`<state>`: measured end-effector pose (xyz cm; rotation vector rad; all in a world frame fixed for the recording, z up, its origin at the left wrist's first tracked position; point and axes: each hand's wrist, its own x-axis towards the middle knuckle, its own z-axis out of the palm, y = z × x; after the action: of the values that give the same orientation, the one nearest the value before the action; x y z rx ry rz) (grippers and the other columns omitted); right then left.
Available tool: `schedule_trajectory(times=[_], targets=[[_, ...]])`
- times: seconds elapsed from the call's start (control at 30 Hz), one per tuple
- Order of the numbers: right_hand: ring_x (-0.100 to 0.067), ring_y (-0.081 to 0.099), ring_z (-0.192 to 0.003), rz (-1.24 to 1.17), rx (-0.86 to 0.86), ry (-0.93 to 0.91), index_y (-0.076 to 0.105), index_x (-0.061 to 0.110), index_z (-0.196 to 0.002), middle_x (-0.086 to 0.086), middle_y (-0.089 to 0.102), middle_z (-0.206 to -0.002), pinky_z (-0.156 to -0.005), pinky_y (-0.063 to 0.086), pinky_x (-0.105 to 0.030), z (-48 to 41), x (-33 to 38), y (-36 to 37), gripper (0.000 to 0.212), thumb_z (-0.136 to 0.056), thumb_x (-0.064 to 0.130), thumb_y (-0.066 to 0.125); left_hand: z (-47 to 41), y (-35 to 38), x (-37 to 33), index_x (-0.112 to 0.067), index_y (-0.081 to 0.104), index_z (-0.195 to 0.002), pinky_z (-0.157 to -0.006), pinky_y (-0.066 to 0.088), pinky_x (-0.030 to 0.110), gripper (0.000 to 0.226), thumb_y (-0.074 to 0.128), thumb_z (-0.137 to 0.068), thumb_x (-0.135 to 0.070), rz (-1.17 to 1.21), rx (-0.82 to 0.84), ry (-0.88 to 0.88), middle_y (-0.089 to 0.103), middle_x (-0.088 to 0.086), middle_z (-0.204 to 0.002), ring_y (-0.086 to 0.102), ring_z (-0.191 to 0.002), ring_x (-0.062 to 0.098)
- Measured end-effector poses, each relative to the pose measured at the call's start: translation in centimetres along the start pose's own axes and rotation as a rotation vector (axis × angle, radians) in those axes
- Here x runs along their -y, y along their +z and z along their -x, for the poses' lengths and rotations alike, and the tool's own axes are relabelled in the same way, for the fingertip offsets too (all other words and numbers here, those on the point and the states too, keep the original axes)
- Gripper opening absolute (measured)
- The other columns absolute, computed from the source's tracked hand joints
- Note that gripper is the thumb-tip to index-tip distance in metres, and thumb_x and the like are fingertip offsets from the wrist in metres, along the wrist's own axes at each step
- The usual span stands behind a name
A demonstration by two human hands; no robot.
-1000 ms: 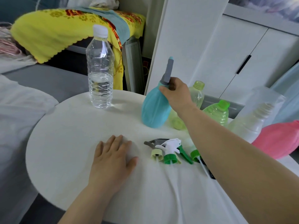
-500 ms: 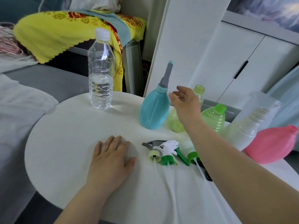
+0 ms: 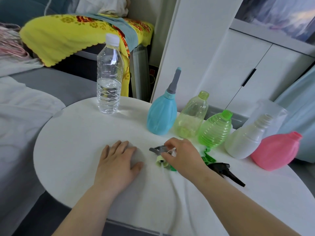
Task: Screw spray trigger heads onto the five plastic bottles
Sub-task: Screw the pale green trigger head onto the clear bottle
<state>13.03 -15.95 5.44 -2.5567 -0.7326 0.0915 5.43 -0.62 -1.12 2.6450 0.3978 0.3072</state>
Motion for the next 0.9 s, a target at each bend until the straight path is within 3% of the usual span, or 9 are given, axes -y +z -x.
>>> schedule_trajectory(times=[0.1, 0.23, 0.33, 0.47, 0.57, 0.67, 0.77, 0.83, 0.9], targets=[[-0.021, 0.044, -0.103, 0.107, 0.021, 0.020, 0.058, 0.009, -0.097, -0.004, 0.056, -0.094, -0.074, 0.034, -0.026, 0.3, 0.1, 0.0, 0.027, -0.082, 0.032, 0.056, 0.0, 0.0, 0.1, -0.030, 0.032, -0.132, -0.113, -0.001, 0.034, 0.053, 0.042, -0.084, -0.051, 0.010, -0.002, 0.002, 0.021, -0.006, -0.150, 0.010, -0.140, 0.012], [-0.024, 0.041, -0.102, 0.263, 0.025, 0.051, 0.055, 0.012, -0.085, -0.009, 0.055, -0.100, -0.078, 0.029, -0.026, 0.4, 0.5, 0.8, 0.041, -0.077, 0.053, 0.055, -0.1, 0.1, 0.1, -0.029, 0.031, -0.132, -0.113, -0.001, 0.034, 0.054, 0.042, -0.084, -0.050, 0.010, 0.001, 0.001, 0.021, -0.005, -0.150, 0.010, -0.140, 0.013], [-0.029, 0.038, -0.106, 0.506, 0.061, 0.052, 0.058, 0.010, -0.103, -0.011, 0.051, -0.108, -0.089, 0.031, -0.033, 0.1, 0.8, 1.7, 0.063, -0.075, 0.065, 0.045, -0.1, 0.0, 0.1, -0.029, 0.031, -0.132, -0.112, 0.000, 0.034, 0.054, 0.042, -0.084, -0.050, 0.017, 0.001, 0.006, 0.021, -0.005, -0.150, 0.010, -0.140, 0.013], [-0.030, 0.035, -0.105, 0.573, 0.035, 0.072, 0.061, 0.013, -0.103, -0.012, 0.049, -0.109, -0.083, 0.025, -0.035, -0.3, 1.4, 2.5, 0.056, -0.077, 0.059, 0.042, 0.0, 0.0, 0.1, -0.028, 0.033, -0.131, -0.113, 0.000, 0.035, 0.053, 0.042, -0.084, -0.049, 0.020, -0.009, 0.013, 0.023, -0.005, -0.150, 0.011, -0.139, 0.014], [-0.030, 0.036, -0.105, 0.409, -0.014, 0.156, 0.062, 0.008, -0.094, -0.011, 0.050, -0.107, -0.080, 0.021, -0.033, -0.6, 1.9, 2.6, 0.049, -0.075, 0.052, 0.049, 0.0, -0.1, 0.2, -0.028, 0.033, -0.131, -0.113, 0.001, 0.035, 0.052, 0.043, -0.084, -0.049, 0.029, -0.011, 0.019, 0.023, -0.004, -0.150, 0.012, -0.140, 0.014], [-0.029, 0.039, -0.106, 0.101, -0.001, 0.270, 0.055, 0.017, -0.060, -0.007, 0.054, -0.095, -0.082, 0.023, -0.033, -0.8, 2.4, 2.0, 0.033, -0.075, 0.046, 0.053, -0.1, -0.2, 0.3, -0.028, 0.033, -0.131, -0.113, 0.002, 0.034, 0.052, 0.043, -0.084, -0.048, 0.027, -0.016, 0.027, 0.025, -0.005, -0.149, 0.013, -0.139, 0.014], [-0.028, 0.050, -0.096, -0.380, 0.031, 0.373, 0.053, 0.023, -0.042, 0.009, 0.066, -0.072, -0.089, 0.042, -0.031, -0.7, 2.6, 0.8, 0.042, -0.077, 0.046, 0.056, -0.2, -0.2, 0.5, -0.028, 0.035, -0.130, -0.112, 0.003, 0.032, 0.051, 0.045, -0.084, -0.046, 0.034, -0.043, 0.029, 0.028, -0.007, -0.147, 0.016, -0.138, 0.013], [-0.020, 0.052, -0.082, -0.697, 0.025, 0.402, 0.059, 0.024, -0.051, 0.014, 0.061, -0.061, -0.061, 0.050, -0.012, -0.5, 2.6, -0.3, 0.034, -0.078, 0.044, 0.058, -0.2, -0.2, 0.6, -0.028, 0.036, -0.130, -0.111, 0.003, 0.030, 0.051, 0.046, -0.084, -0.045, 0.042, -0.058, 0.029, 0.029, -0.007, -0.147, 0.017, -0.138, 0.012], [-0.011, 0.053, -0.079, -0.885, 0.034, 0.413, 0.060, 0.022, -0.069, 0.010, 0.061, -0.069, -0.049, 0.046, -0.014, -0.2, 2.2, -1.3, 0.021, -0.080, 0.041, 0.058, -0.1, -0.2, 0.5, -0.028, 0.035, -0.131, -0.110, 0.002, 0.029, 0.050, 0.046, -0.084, -0.043, 0.047, -0.058, 0.028, 0.029, -0.008, -0.146, 0.017, -0.138, 0.011]])
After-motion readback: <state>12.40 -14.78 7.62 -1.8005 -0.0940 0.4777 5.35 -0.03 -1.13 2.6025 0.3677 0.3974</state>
